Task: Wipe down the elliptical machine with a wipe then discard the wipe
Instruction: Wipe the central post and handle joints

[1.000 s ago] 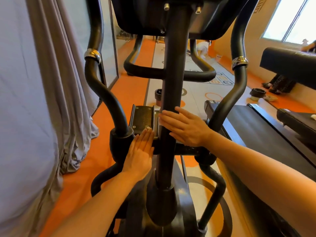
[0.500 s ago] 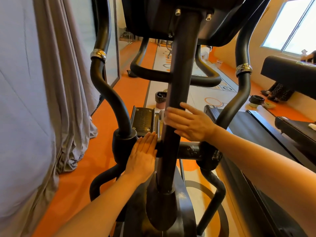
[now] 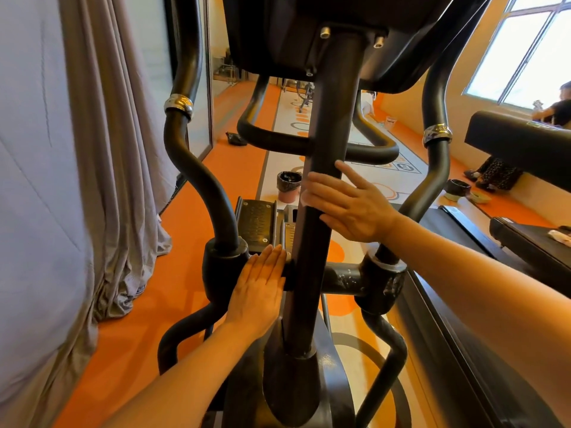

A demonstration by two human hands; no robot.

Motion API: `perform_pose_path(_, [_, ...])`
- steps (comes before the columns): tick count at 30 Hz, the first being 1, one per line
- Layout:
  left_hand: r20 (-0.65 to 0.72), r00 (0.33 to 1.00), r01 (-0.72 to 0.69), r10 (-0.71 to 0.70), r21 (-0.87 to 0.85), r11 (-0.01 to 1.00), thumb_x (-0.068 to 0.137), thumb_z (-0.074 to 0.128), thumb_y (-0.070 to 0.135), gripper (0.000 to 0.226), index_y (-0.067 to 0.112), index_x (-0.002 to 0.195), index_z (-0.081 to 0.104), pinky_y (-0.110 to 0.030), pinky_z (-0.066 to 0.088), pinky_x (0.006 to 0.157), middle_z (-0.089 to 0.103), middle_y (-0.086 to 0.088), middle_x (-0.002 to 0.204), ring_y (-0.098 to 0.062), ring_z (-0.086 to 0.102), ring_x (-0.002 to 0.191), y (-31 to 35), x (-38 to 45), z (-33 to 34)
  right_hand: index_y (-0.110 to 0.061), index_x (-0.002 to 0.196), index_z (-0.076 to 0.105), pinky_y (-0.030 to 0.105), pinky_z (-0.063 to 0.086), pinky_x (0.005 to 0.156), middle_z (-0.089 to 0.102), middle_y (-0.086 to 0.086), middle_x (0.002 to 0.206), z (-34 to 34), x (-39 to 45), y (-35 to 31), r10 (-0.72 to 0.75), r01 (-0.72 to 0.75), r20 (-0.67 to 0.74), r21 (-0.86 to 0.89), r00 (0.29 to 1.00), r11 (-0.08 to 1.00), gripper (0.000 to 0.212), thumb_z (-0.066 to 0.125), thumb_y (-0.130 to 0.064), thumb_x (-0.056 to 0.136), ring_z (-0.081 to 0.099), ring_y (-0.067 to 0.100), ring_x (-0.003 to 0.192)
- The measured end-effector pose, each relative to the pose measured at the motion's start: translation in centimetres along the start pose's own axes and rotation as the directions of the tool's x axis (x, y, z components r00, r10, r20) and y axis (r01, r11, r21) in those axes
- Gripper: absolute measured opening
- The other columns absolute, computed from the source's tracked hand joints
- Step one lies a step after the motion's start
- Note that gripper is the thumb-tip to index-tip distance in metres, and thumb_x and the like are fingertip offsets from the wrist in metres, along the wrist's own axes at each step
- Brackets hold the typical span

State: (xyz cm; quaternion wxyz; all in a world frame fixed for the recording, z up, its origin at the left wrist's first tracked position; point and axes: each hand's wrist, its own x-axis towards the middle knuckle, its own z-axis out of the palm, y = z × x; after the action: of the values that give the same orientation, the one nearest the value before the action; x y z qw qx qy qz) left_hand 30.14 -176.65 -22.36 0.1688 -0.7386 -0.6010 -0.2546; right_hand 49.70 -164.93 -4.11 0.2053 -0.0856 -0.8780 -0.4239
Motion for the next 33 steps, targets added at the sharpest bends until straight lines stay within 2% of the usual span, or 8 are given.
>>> perform_pose_path(3, [-0.015, 1.0, -0.013, 0.013, 0.01, 1.0, 0.097, 0.034, 0.029, 0.057, 0.008, 0.15, 0.027, -0.038, 0.008, 0.121, 0.046, -0.01, 0.15, -0.024, 0.033, 0.143, -0.1, 0.0, 0.4, -0.013, 0.147, 0.032, 0.045, -0.002, 0.122, 0.03, 0.006, 0.155, 0.6, -0.3, -2.8, 0.168, -0.167, 0.002, 0.083, 0.986, 0.982, 0.048, 0.022, -0.035, 0.105, 0.008, 0.02, 0.15])
perform_pose_path(5, [-0.021, 1.0, -0.017, 0.017, 0.022, 1.0, 0.098, 0.032, 0.03, 0.057, 0.008, 0.15, 0.023, -0.039, 0.011, 0.12, 0.046, -0.011, 0.15, -0.024, 0.034, 0.142, -0.2, 0.0, 0.7, -0.014, 0.147, 0.03, 0.045, -0.005, 0.122, 0.029, 0.004, 0.154, 1.0, -0.8, -4.2, 0.18, -0.182, 0.023, 0.112, 0.983, 0.977, 0.049, 0.02, -0.036, 0.105, 0.002, 0.018, 0.151])
perform_pose_path(11, [-0.027, 1.0, -0.014, 0.014, 0.022, 1.0, 0.099, 0.032, 0.033, 0.056, 0.008, 0.149, 0.026, -0.039, 0.013, 0.119, 0.047, -0.011, 0.149, -0.025, 0.037, 0.141, -0.2, -0.1, 0.7, -0.018, 0.15, 0.026, 0.046, -0.002, 0.122, 0.03, 0.004, 0.154, -0.3, -0.3, 1.0, -0.09, 0.087, 0.037, 0.069, 0.995, 0.994, 0.047, 0.025, -0.032, 0.105, 0.009, 0.016, 0.15])
perform_pose_path(15, [-0.047, 0.999, -0.011, 0.012, 0.017, 1.0, 0.105, 0.02, 0.035, 0.053, 0.009, 0.151, 0.018, -0.04, 0.012, 0.12, 0.042, -0.01, 0.152, -0.024, 0.03, 0.144, -0.1, -0.1, 0.9, -0.016, 0.149, 0.029, 0.046, 0.002, 0.122, 0.029, 0.007, 0.155, -0.6, 0.4, 1.2, 0.095, -0.096, 0.01, 0.082, 0.995, 0.992, 0.047, 0.021, -0.032, 0.105, 0.008, 0.018, 0.15])
perform_pose_path(18, [-0.043, 0.999, -0.019, 0.02, 0.023, 1.0, 0.102, 0.027, 0.034, 0.056, 0.008, 0.15, 0.019, -0.04, 0.013, 0.119, 0.045, -0.011, 0.15, -0.024, 0.032, 0.143, -0.2, -0.2, 0.9, -0.012, 0.147, 0.032, 0.045, 0.003, 0.122, 0.029, 0.008, 0.154, 0.3, 0.0, -1.3, 0.162, -0.159, -0.002, 0.151, 0.987, 0.976, 0.049, 0.023, -0.034, 0.105, 0.005, 0.022, 0.15])
perform_pose_path(21, [-0.027, 1.0, -0.012, 0.012, 0.013, 1.0, 0.104, 0.022, 0.035, 0.052, 0.008, 0.15, 0.021, -0.04, 0.014, 0.119, 0.046, -0.011, 0.15, -0.024, 0.034, 0.142, -0.1, -0.1, 0.8, -0.011, 0.147, 0.031, 0.042, 0.004, 0.123, 0.029, 0.007, 0.154, 0.4, -0.7, -1.7, 0.048, -0.051, 0.024, 0.144, 0.999, 0.988, 0.049, 0.025, -0.034, 0.105, 0.007, 0.021, 0.15])
perform_pose_path(25, [-0.005, 1.0, 0.004, -0.004, -0.003, 1.0, 0.107, 0.007, 0.037, 0.054, 0.009, 0.15, 0.024, -0.039, 0.014, 0.118, 0.044, -0.01, 0.151, -0.023, 0.029, 0.143, 0.0, -0.1, 0.3, -0.011, 0.147, 0.034, 0.041, 0.013, 0.122, 0.036, 0.011, 0.153, -0.6, 0.1, 1.3, -0.07, 0.067, 0.028, 0.088, 0.997, 0.994, 0.047, 0.027, -0.031, 0.106, 0.027, 0.026, 0.145])
perform_pose_path(33, [-0.019, 1.0, 0.016, -0.017, -0.012, 1.0, 0.107, 0.011, 0.036, 0.053, 0.009, 0.149, 0.028, -0.038, 0.009, 0.12, 0.039, -0.007, 0.152, -0.018, 0.012, 0.151, 0.0, -0.1, 0.3, -0.009, 0.146, 0.039, 0.043, 0.005, 0.123, 0.04, 0.012, 0.152, -0.6, 1.8, 0.6, 0.193, -0.196, 0.055, 0.058, 0.98, 0.979, 0.052, 0.02, -0.037, 0.105, 0.018, 0.025, 0.148])
